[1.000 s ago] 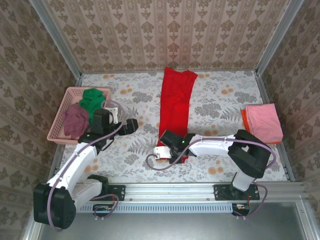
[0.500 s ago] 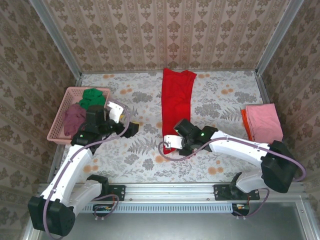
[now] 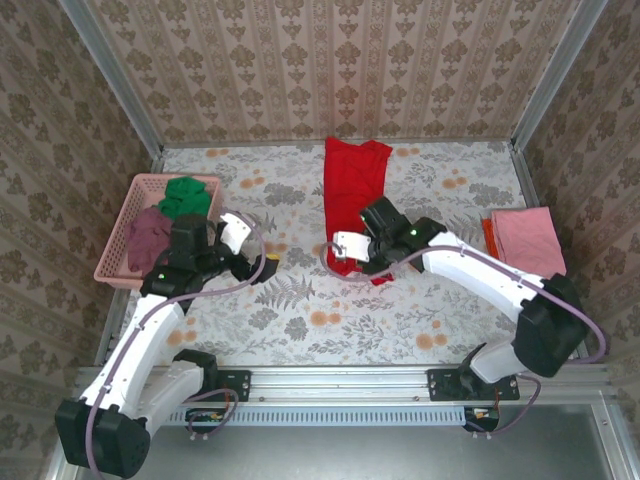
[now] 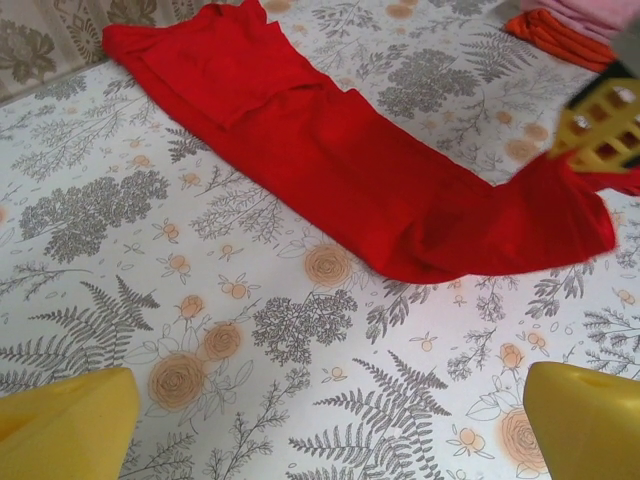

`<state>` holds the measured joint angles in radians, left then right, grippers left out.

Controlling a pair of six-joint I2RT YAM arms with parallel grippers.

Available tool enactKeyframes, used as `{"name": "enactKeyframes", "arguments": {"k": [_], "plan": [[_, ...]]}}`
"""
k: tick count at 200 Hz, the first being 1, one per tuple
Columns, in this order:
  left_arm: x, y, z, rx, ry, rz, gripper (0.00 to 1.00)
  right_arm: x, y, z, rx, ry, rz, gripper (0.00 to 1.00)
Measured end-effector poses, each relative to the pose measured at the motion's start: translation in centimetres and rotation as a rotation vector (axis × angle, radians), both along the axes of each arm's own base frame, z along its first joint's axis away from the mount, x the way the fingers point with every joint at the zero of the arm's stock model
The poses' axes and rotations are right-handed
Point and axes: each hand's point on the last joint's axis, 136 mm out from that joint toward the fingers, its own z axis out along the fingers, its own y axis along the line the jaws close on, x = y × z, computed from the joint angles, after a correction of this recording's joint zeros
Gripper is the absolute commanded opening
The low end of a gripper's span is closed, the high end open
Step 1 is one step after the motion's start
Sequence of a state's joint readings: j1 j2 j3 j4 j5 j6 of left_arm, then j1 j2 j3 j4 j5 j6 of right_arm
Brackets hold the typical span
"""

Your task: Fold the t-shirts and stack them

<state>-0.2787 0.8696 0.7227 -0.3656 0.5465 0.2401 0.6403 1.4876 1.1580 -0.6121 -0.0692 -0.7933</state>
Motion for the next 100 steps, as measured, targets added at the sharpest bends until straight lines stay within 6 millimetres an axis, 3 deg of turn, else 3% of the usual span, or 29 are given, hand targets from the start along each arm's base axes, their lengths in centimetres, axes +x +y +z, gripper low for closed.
{"name": "enactKeyframes", "arguments": {"k": [56, 100], "plan": [[-0.4, -0.2, -0.7, -0.006, 0.023, -0.015, 1.00, 8.1, 0.7, -0.9, -0.037, -0.025, -0.014, 0.00], [-0.9, -0.3, -1.4, -0.009, 0.038, -0.029, 1.00, 12.8, 1.1, -1.6, -0.045, -0.057, -0.019, 0.00]]}}
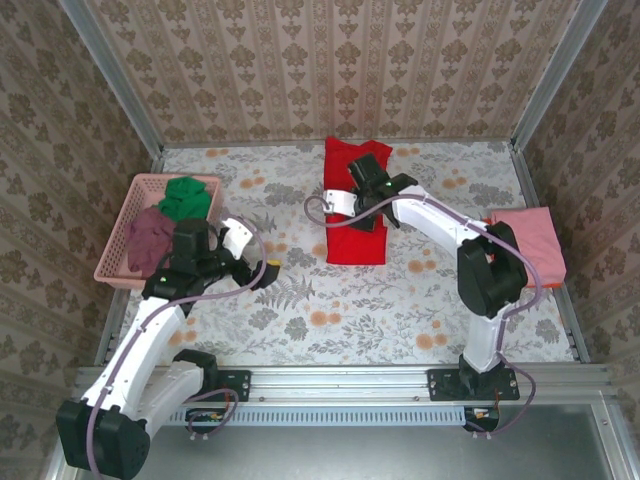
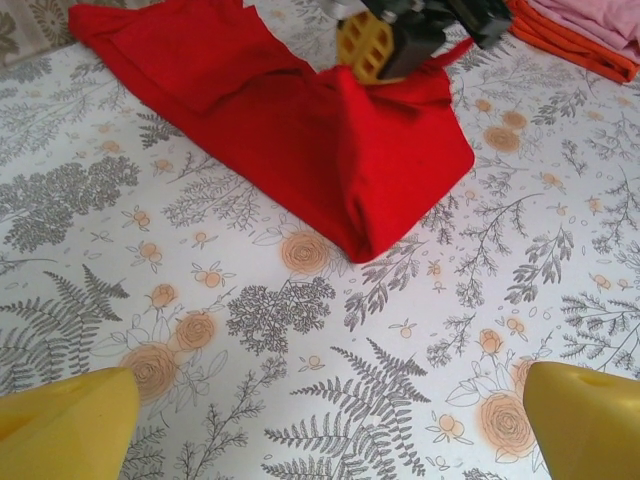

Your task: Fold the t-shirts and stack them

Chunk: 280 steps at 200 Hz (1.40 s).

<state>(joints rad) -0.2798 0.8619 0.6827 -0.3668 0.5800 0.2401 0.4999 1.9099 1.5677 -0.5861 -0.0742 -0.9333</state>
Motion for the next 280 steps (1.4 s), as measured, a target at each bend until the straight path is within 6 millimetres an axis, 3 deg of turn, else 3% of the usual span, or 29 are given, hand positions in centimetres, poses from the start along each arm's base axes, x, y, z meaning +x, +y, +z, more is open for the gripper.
{"name": "enactKeyframes", "arguments": {"k": [70, 164, 250, 257, 272, 280], "plan": [[-0.1, 0.0, -0.4, 0.014, -0.014, -0.015, 1.00, 6.0, 0.4, 0.0, -0.001, -0.055, -0.006, 0.00], [-0.1, 0.0, -0.6, 0.025, -0.024, -0.024, 1.00, 8.1, -0.8, -3.6, -0.041, -0.027, -0.033, 0.00], [-0.2, -0.1, -1.1, 0.025, -0.010, -0.029, 1.00, 11.0, -0.4, -4.5, -0.038, -0.054, -0.051, 0.00], [-0.2, -0.1, -1.1, 0.025, -0.010, -0.030, 1.00, 11.2, -0.6, -4.7, -0.046, -0.055, -0.057, 0.09], [-0.2, -0.1, -1.1, 0.023, -0.010, -0.032, 1.00, 11.3, -0.8, -5.1, -0.055, -0.053, -0.070, 0.41], [-0.2, -0.2, -1.1, 0.023, -0.010, -0.032, 1.00, 11.4, -0.9, -5.2, -0.060, -0.054, -0.077, 0.51]]}}
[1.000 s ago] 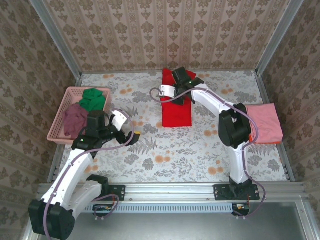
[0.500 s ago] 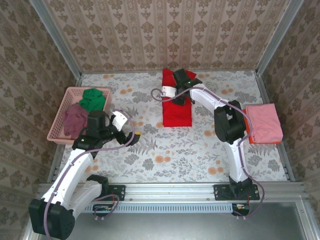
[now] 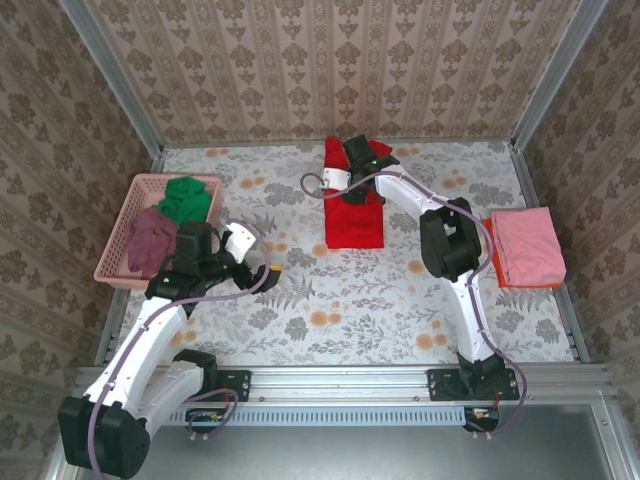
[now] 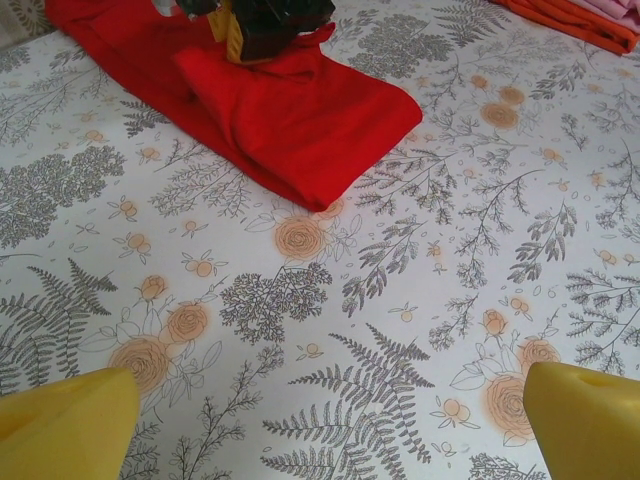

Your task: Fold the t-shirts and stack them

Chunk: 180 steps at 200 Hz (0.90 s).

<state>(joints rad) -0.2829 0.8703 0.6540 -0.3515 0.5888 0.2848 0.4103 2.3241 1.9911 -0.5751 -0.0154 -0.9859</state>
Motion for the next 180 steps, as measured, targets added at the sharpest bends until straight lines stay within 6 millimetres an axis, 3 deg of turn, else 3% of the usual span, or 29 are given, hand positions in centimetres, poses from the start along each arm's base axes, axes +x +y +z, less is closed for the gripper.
{"name": "enactKeyframes", "arguments": {"k": [33, 62, 85, 107, 122, 150, 180], "plan": [[-0.1, -0.1, 0.0, -0.002, 0.001, -0.006, 1.00, 0.2, -0.3, 1.1, 0.019, -0.046, -0.033, 0.76], [-0.1, -0.2, 0.1, -0.009, 0.005, -0.002, 1.00, -1.6, -1.1, 3.5, 0.058, -0.101, -0.055, 0.79], [0.0, -0.4, 0.2, -0.022, -0.003, -0.001, 1.00, -4.1, -1.5, 6.0, 0.113, -0.151, -0.054, 0.80], [-0.1, -0.6, -0.1, -0.033, -0.005, 0.000, 1.00, -6.8, -1.4, 6.9, 0.158, -0.158, -0.014, 0.78], [-0.1, -0.7, -0.4, -0.035, -0.002, 0.001, 1.00, -9.0, -1.0, 5.9, 0.161, -0.130, 0.037, 0.76], [0.1, -0.9, -0.2, -0.041, -0.017, 0.007, 1.00, -13.1, 0.2, 2.3, 0.133, -0.029, 0.121, 0.71], [0.6, -1.1, 0.0, -0.056, -0.026, 0.020, 1.00, -14.8, 1.0, 0.4, 0.113, 0.018, 0.158, 0.67]]}}
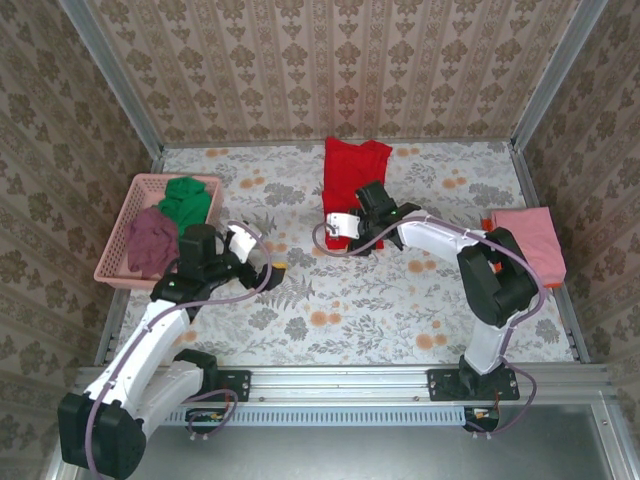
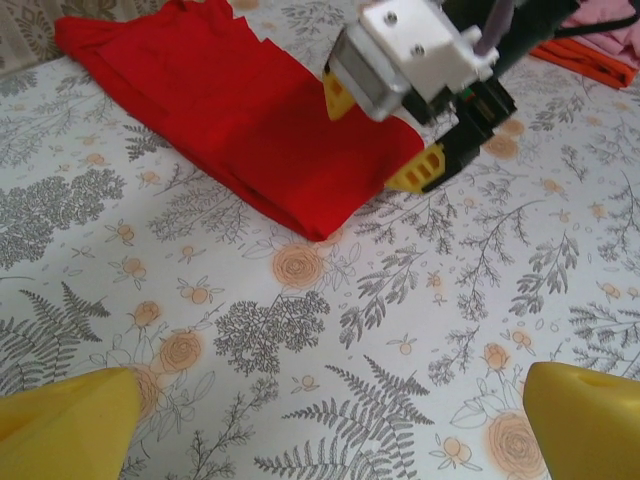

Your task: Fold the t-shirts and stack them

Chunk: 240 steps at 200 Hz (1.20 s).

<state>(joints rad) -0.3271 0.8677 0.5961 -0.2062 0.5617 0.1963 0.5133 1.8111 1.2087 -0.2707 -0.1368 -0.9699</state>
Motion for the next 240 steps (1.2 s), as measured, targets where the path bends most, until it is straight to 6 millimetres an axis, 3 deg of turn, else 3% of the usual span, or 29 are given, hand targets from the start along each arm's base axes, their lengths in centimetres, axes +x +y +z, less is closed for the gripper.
{"name": "enactKeyframes", "arguments": {"k": [68, 104, 137, 168, 195, 240], "plan": [[0.2, 0.0, -0.8, -0.017, 0.032, 0.034, 1.00, 0.1, -0.3, -4.4, -0.043, 0.074, -0.006, 0.53], [0.2, 0.2, -1.5, -0.020, 0.059, 0.055, 1.00, 0.3, -0.5, -5.6, -0.066, 0.097, -0.025, 0.31], [0.3, 0.3, -1.4, -0.028, 0.060, 0.067, 1.00, 0.8, -0.7, -5.4, -0.050, 0.093, -0.084, 0.00], [0.7, 0.1, -1.2, -0.044, 0.051, 0.076, 1.00, 0.7, -1.1, -5.3, -0.049, 0.082, -0.105, 0.00], [1.9, -0.1, -1.8, -0.080, 0.110, 0.139, 1.00, -0.9, -1.9, -5.1, -0.048, 0.097, -0.110, 0.00], [4.9, -0.2, -5.1, -0.145, 0.369, 0.384, 1.00, -4.0, -3.4, -4.2, -0.031, 0.121, -0.137, 0.00]]}}
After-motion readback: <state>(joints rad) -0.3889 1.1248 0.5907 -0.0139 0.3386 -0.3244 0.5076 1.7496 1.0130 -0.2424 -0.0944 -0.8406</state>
